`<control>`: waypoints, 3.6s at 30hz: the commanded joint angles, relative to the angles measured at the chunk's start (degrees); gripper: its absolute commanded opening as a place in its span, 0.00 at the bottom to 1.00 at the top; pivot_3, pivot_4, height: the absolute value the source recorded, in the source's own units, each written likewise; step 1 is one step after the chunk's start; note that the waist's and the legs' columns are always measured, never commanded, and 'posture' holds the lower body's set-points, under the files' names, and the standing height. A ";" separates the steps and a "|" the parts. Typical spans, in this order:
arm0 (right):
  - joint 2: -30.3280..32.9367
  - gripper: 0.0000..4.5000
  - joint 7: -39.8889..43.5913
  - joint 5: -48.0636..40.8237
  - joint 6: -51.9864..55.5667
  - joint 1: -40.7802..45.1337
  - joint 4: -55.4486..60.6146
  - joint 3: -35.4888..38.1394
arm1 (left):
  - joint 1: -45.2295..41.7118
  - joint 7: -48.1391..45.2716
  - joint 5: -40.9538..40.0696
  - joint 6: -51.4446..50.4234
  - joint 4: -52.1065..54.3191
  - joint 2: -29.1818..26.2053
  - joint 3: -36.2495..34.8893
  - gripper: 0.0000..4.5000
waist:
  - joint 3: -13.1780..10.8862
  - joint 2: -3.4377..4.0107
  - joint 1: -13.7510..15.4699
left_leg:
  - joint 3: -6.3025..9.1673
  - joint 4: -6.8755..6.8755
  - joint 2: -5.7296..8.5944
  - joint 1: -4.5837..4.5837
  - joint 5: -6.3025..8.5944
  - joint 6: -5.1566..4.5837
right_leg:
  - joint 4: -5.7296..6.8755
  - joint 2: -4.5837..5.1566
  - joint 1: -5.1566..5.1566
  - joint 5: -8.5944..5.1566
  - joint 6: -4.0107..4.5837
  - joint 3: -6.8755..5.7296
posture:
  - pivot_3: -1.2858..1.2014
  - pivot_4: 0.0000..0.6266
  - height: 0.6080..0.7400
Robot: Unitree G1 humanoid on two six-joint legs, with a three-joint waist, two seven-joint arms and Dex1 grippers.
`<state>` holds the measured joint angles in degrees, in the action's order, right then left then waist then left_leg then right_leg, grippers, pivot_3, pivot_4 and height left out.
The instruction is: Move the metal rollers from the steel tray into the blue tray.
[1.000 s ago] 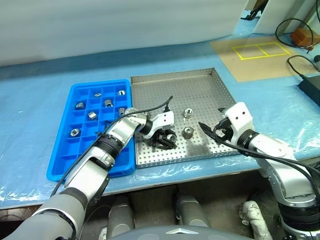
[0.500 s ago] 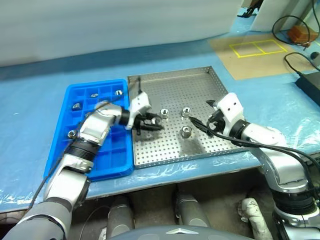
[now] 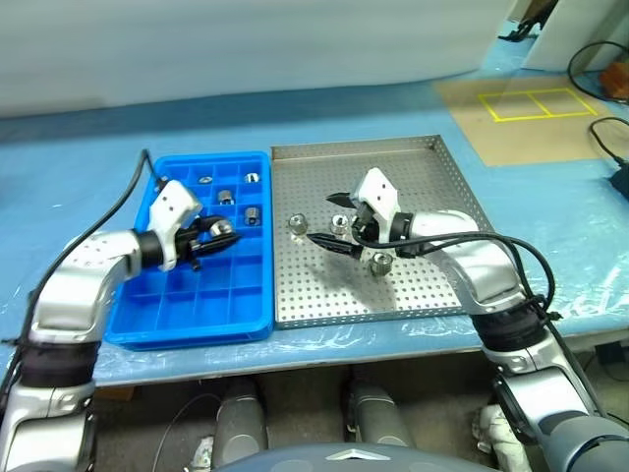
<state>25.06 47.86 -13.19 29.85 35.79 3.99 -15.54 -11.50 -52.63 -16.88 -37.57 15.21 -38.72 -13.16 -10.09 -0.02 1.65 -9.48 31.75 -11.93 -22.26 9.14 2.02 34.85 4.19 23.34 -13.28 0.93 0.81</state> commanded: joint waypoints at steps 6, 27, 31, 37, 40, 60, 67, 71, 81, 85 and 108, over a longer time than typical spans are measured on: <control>-3.45 1.00 5.15 2.89 -8.79 4.92 -7.58 -2.83 | 18.06 7.06 -4.94 -6.29 17.46 -0.55 -14.39 0.38 | -0.05 -0.11 3.24 | 0.15 -0.05 -0.03 -0.18 -0.01 0.02 | -0.06 0.07 0.00 -0.04 0.05 -0.35 | 0.59 0.24 1.00; -3.96 1.00 11.40 2.71 -7.18 4.11 -6.56 -3.32 | 24.56 15.14 -6.18 -7.19 19.61 -0.41 -11.53 0.38 | -0.04 -0.13 4.64 | 0.45 -0.05 -0.27 -0.47 -0.26 0.39 | 0.02 -0.02 0.08 -0.09 0.13 -0.82 | 0.60 0.24 1.00; -4.26 1.00 11.22 3.44 -7.46 4.49 -7.27 -3.18 | 24.74 15.33 -5.62 -6.92 18.43 -0.99 -11.18 0.38 | -0.04 -0.13 4.65 | 0.52 -0.04 -0.27 -0.47 -0.28 0.40 | 0.08 -0.02 0.07 -0.09 0.13 -0.85 | 0.60 0.24 1.00; -4.41 1.00 10.41 4.14 -8.12 4.54 -7.76 -3.09 | 24.44 16.05 -5.27 -6.59 17.16 -0.97 -10.53 0.59 | -0.03 -0.13 4.64 | 0.55 -0.04 -0.25 -0.47 -0.30 0.42 | 0.11 -0.01 0.07 -0.09 0.14 -0.87 | 0.60 0.24 1.00; -4.35 1.00 10.28 4.14 -8.09 4.42 -7.64 -3.01 | 23.73 16.27 -5.47 -6.70 16.51 -1.15 -10.26 0.81 | -0.03 -0.13 4.54 | 0.56 -0.04 -0.26 -0.45 -0.32 0.44 | 0.15 -0.02 0.07 -0.09 0.14 -0.88 | 0.59 0.24 1.00; 4.90 1.00 6.05 4.05 -5.51 0.82 -4.21 4.35 | -13.97 3.80 -5.65 0.76 -3.37 -4.53 9.77 0.81 | 0.00 -0.11 5.25 | 0.73 0.54 -0.15 -0.38 -0.63 0.72 | 0.94 0.02 0.06 -0.08 0.21 -0.78 | 0.51 0.24 1.00; 10.30 1.00 2.07 3.72 -2.57 -5.06 1.25 9.54 | -22.78 -0.01 -3.65 4.86 -12.76 3.84 18.99 0.81 | 0.00 -0.11 3.08 | 0.72 0.55 -0.13 -0.44 -0.64 0.69 | 0.90 -0.01 0.07 -0.06 0.20 -0.76 | 0.45 0.24 1.00; 13.70 1.00 2.99 2.47 1.16 -12.09 8.17 10.22 | -23.65 -2.86 -4.59 4.60 -12.86 7.09 21.39 0.81 | 0.01 -0.10 1.73 | 0.72 0.48 -0.12 -0.41 -0.62 0.65 | 0.87 -0.02 0.08 -0.06 0.20 -0.74 | 0.44 0.24 1.00; 15.29 1.00 -0.48 2.62 1.93 -17.23 10.50 12.68 | -25.66 -3.98 -0.52 9.39 -21.20 12.08 24.72 0.81 | 0.01 -0.08 -0.12 | 0.67 0.59 -0.14 -0.18 -0.57 0.43 | 0.91 0.00 -0.12 -0.02 0.25 -0.68 | 0.43 0.24 1.00; 15.20 1.00 -1.55 2.41 1.73 -17.56 10.83 13.16 | -32.53 3.09 5.14 12.98 -35.72 16.64 24.79 0.81 | 0.03 -0.06 -0.14 | 0.68 0.61 -0.11 -0.19 -0.60 0.36 | 0.90 0.01 -0.16 0.00 0.22 -0.68 | 0.42 0.24 1.00; 11.82 1.00 -11.97 2.40 5.19 -27.69 20.40 16.17 | -56.13 -3.81 22.11 33.40 -69.70 32.03 33.34 0.81 | 0.02 -0.07 -1.07 | 0.66 0.64 0.03 -0.40 -0.42 -0.03 | 0.56 0.09 -0.15 0.04 0.17 -0.62 | 0.34 0.24 1.00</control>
<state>36.83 36.74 -10.38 34.84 8.36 21.79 -1.35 -66.09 -56.91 4.29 -5.65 -52.94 -6.69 20.32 -10.07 -0.09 0.58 -8.83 32.40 -11.90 -22.65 8.73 1.98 35.41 4.28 23.19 -13.24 1.09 0.20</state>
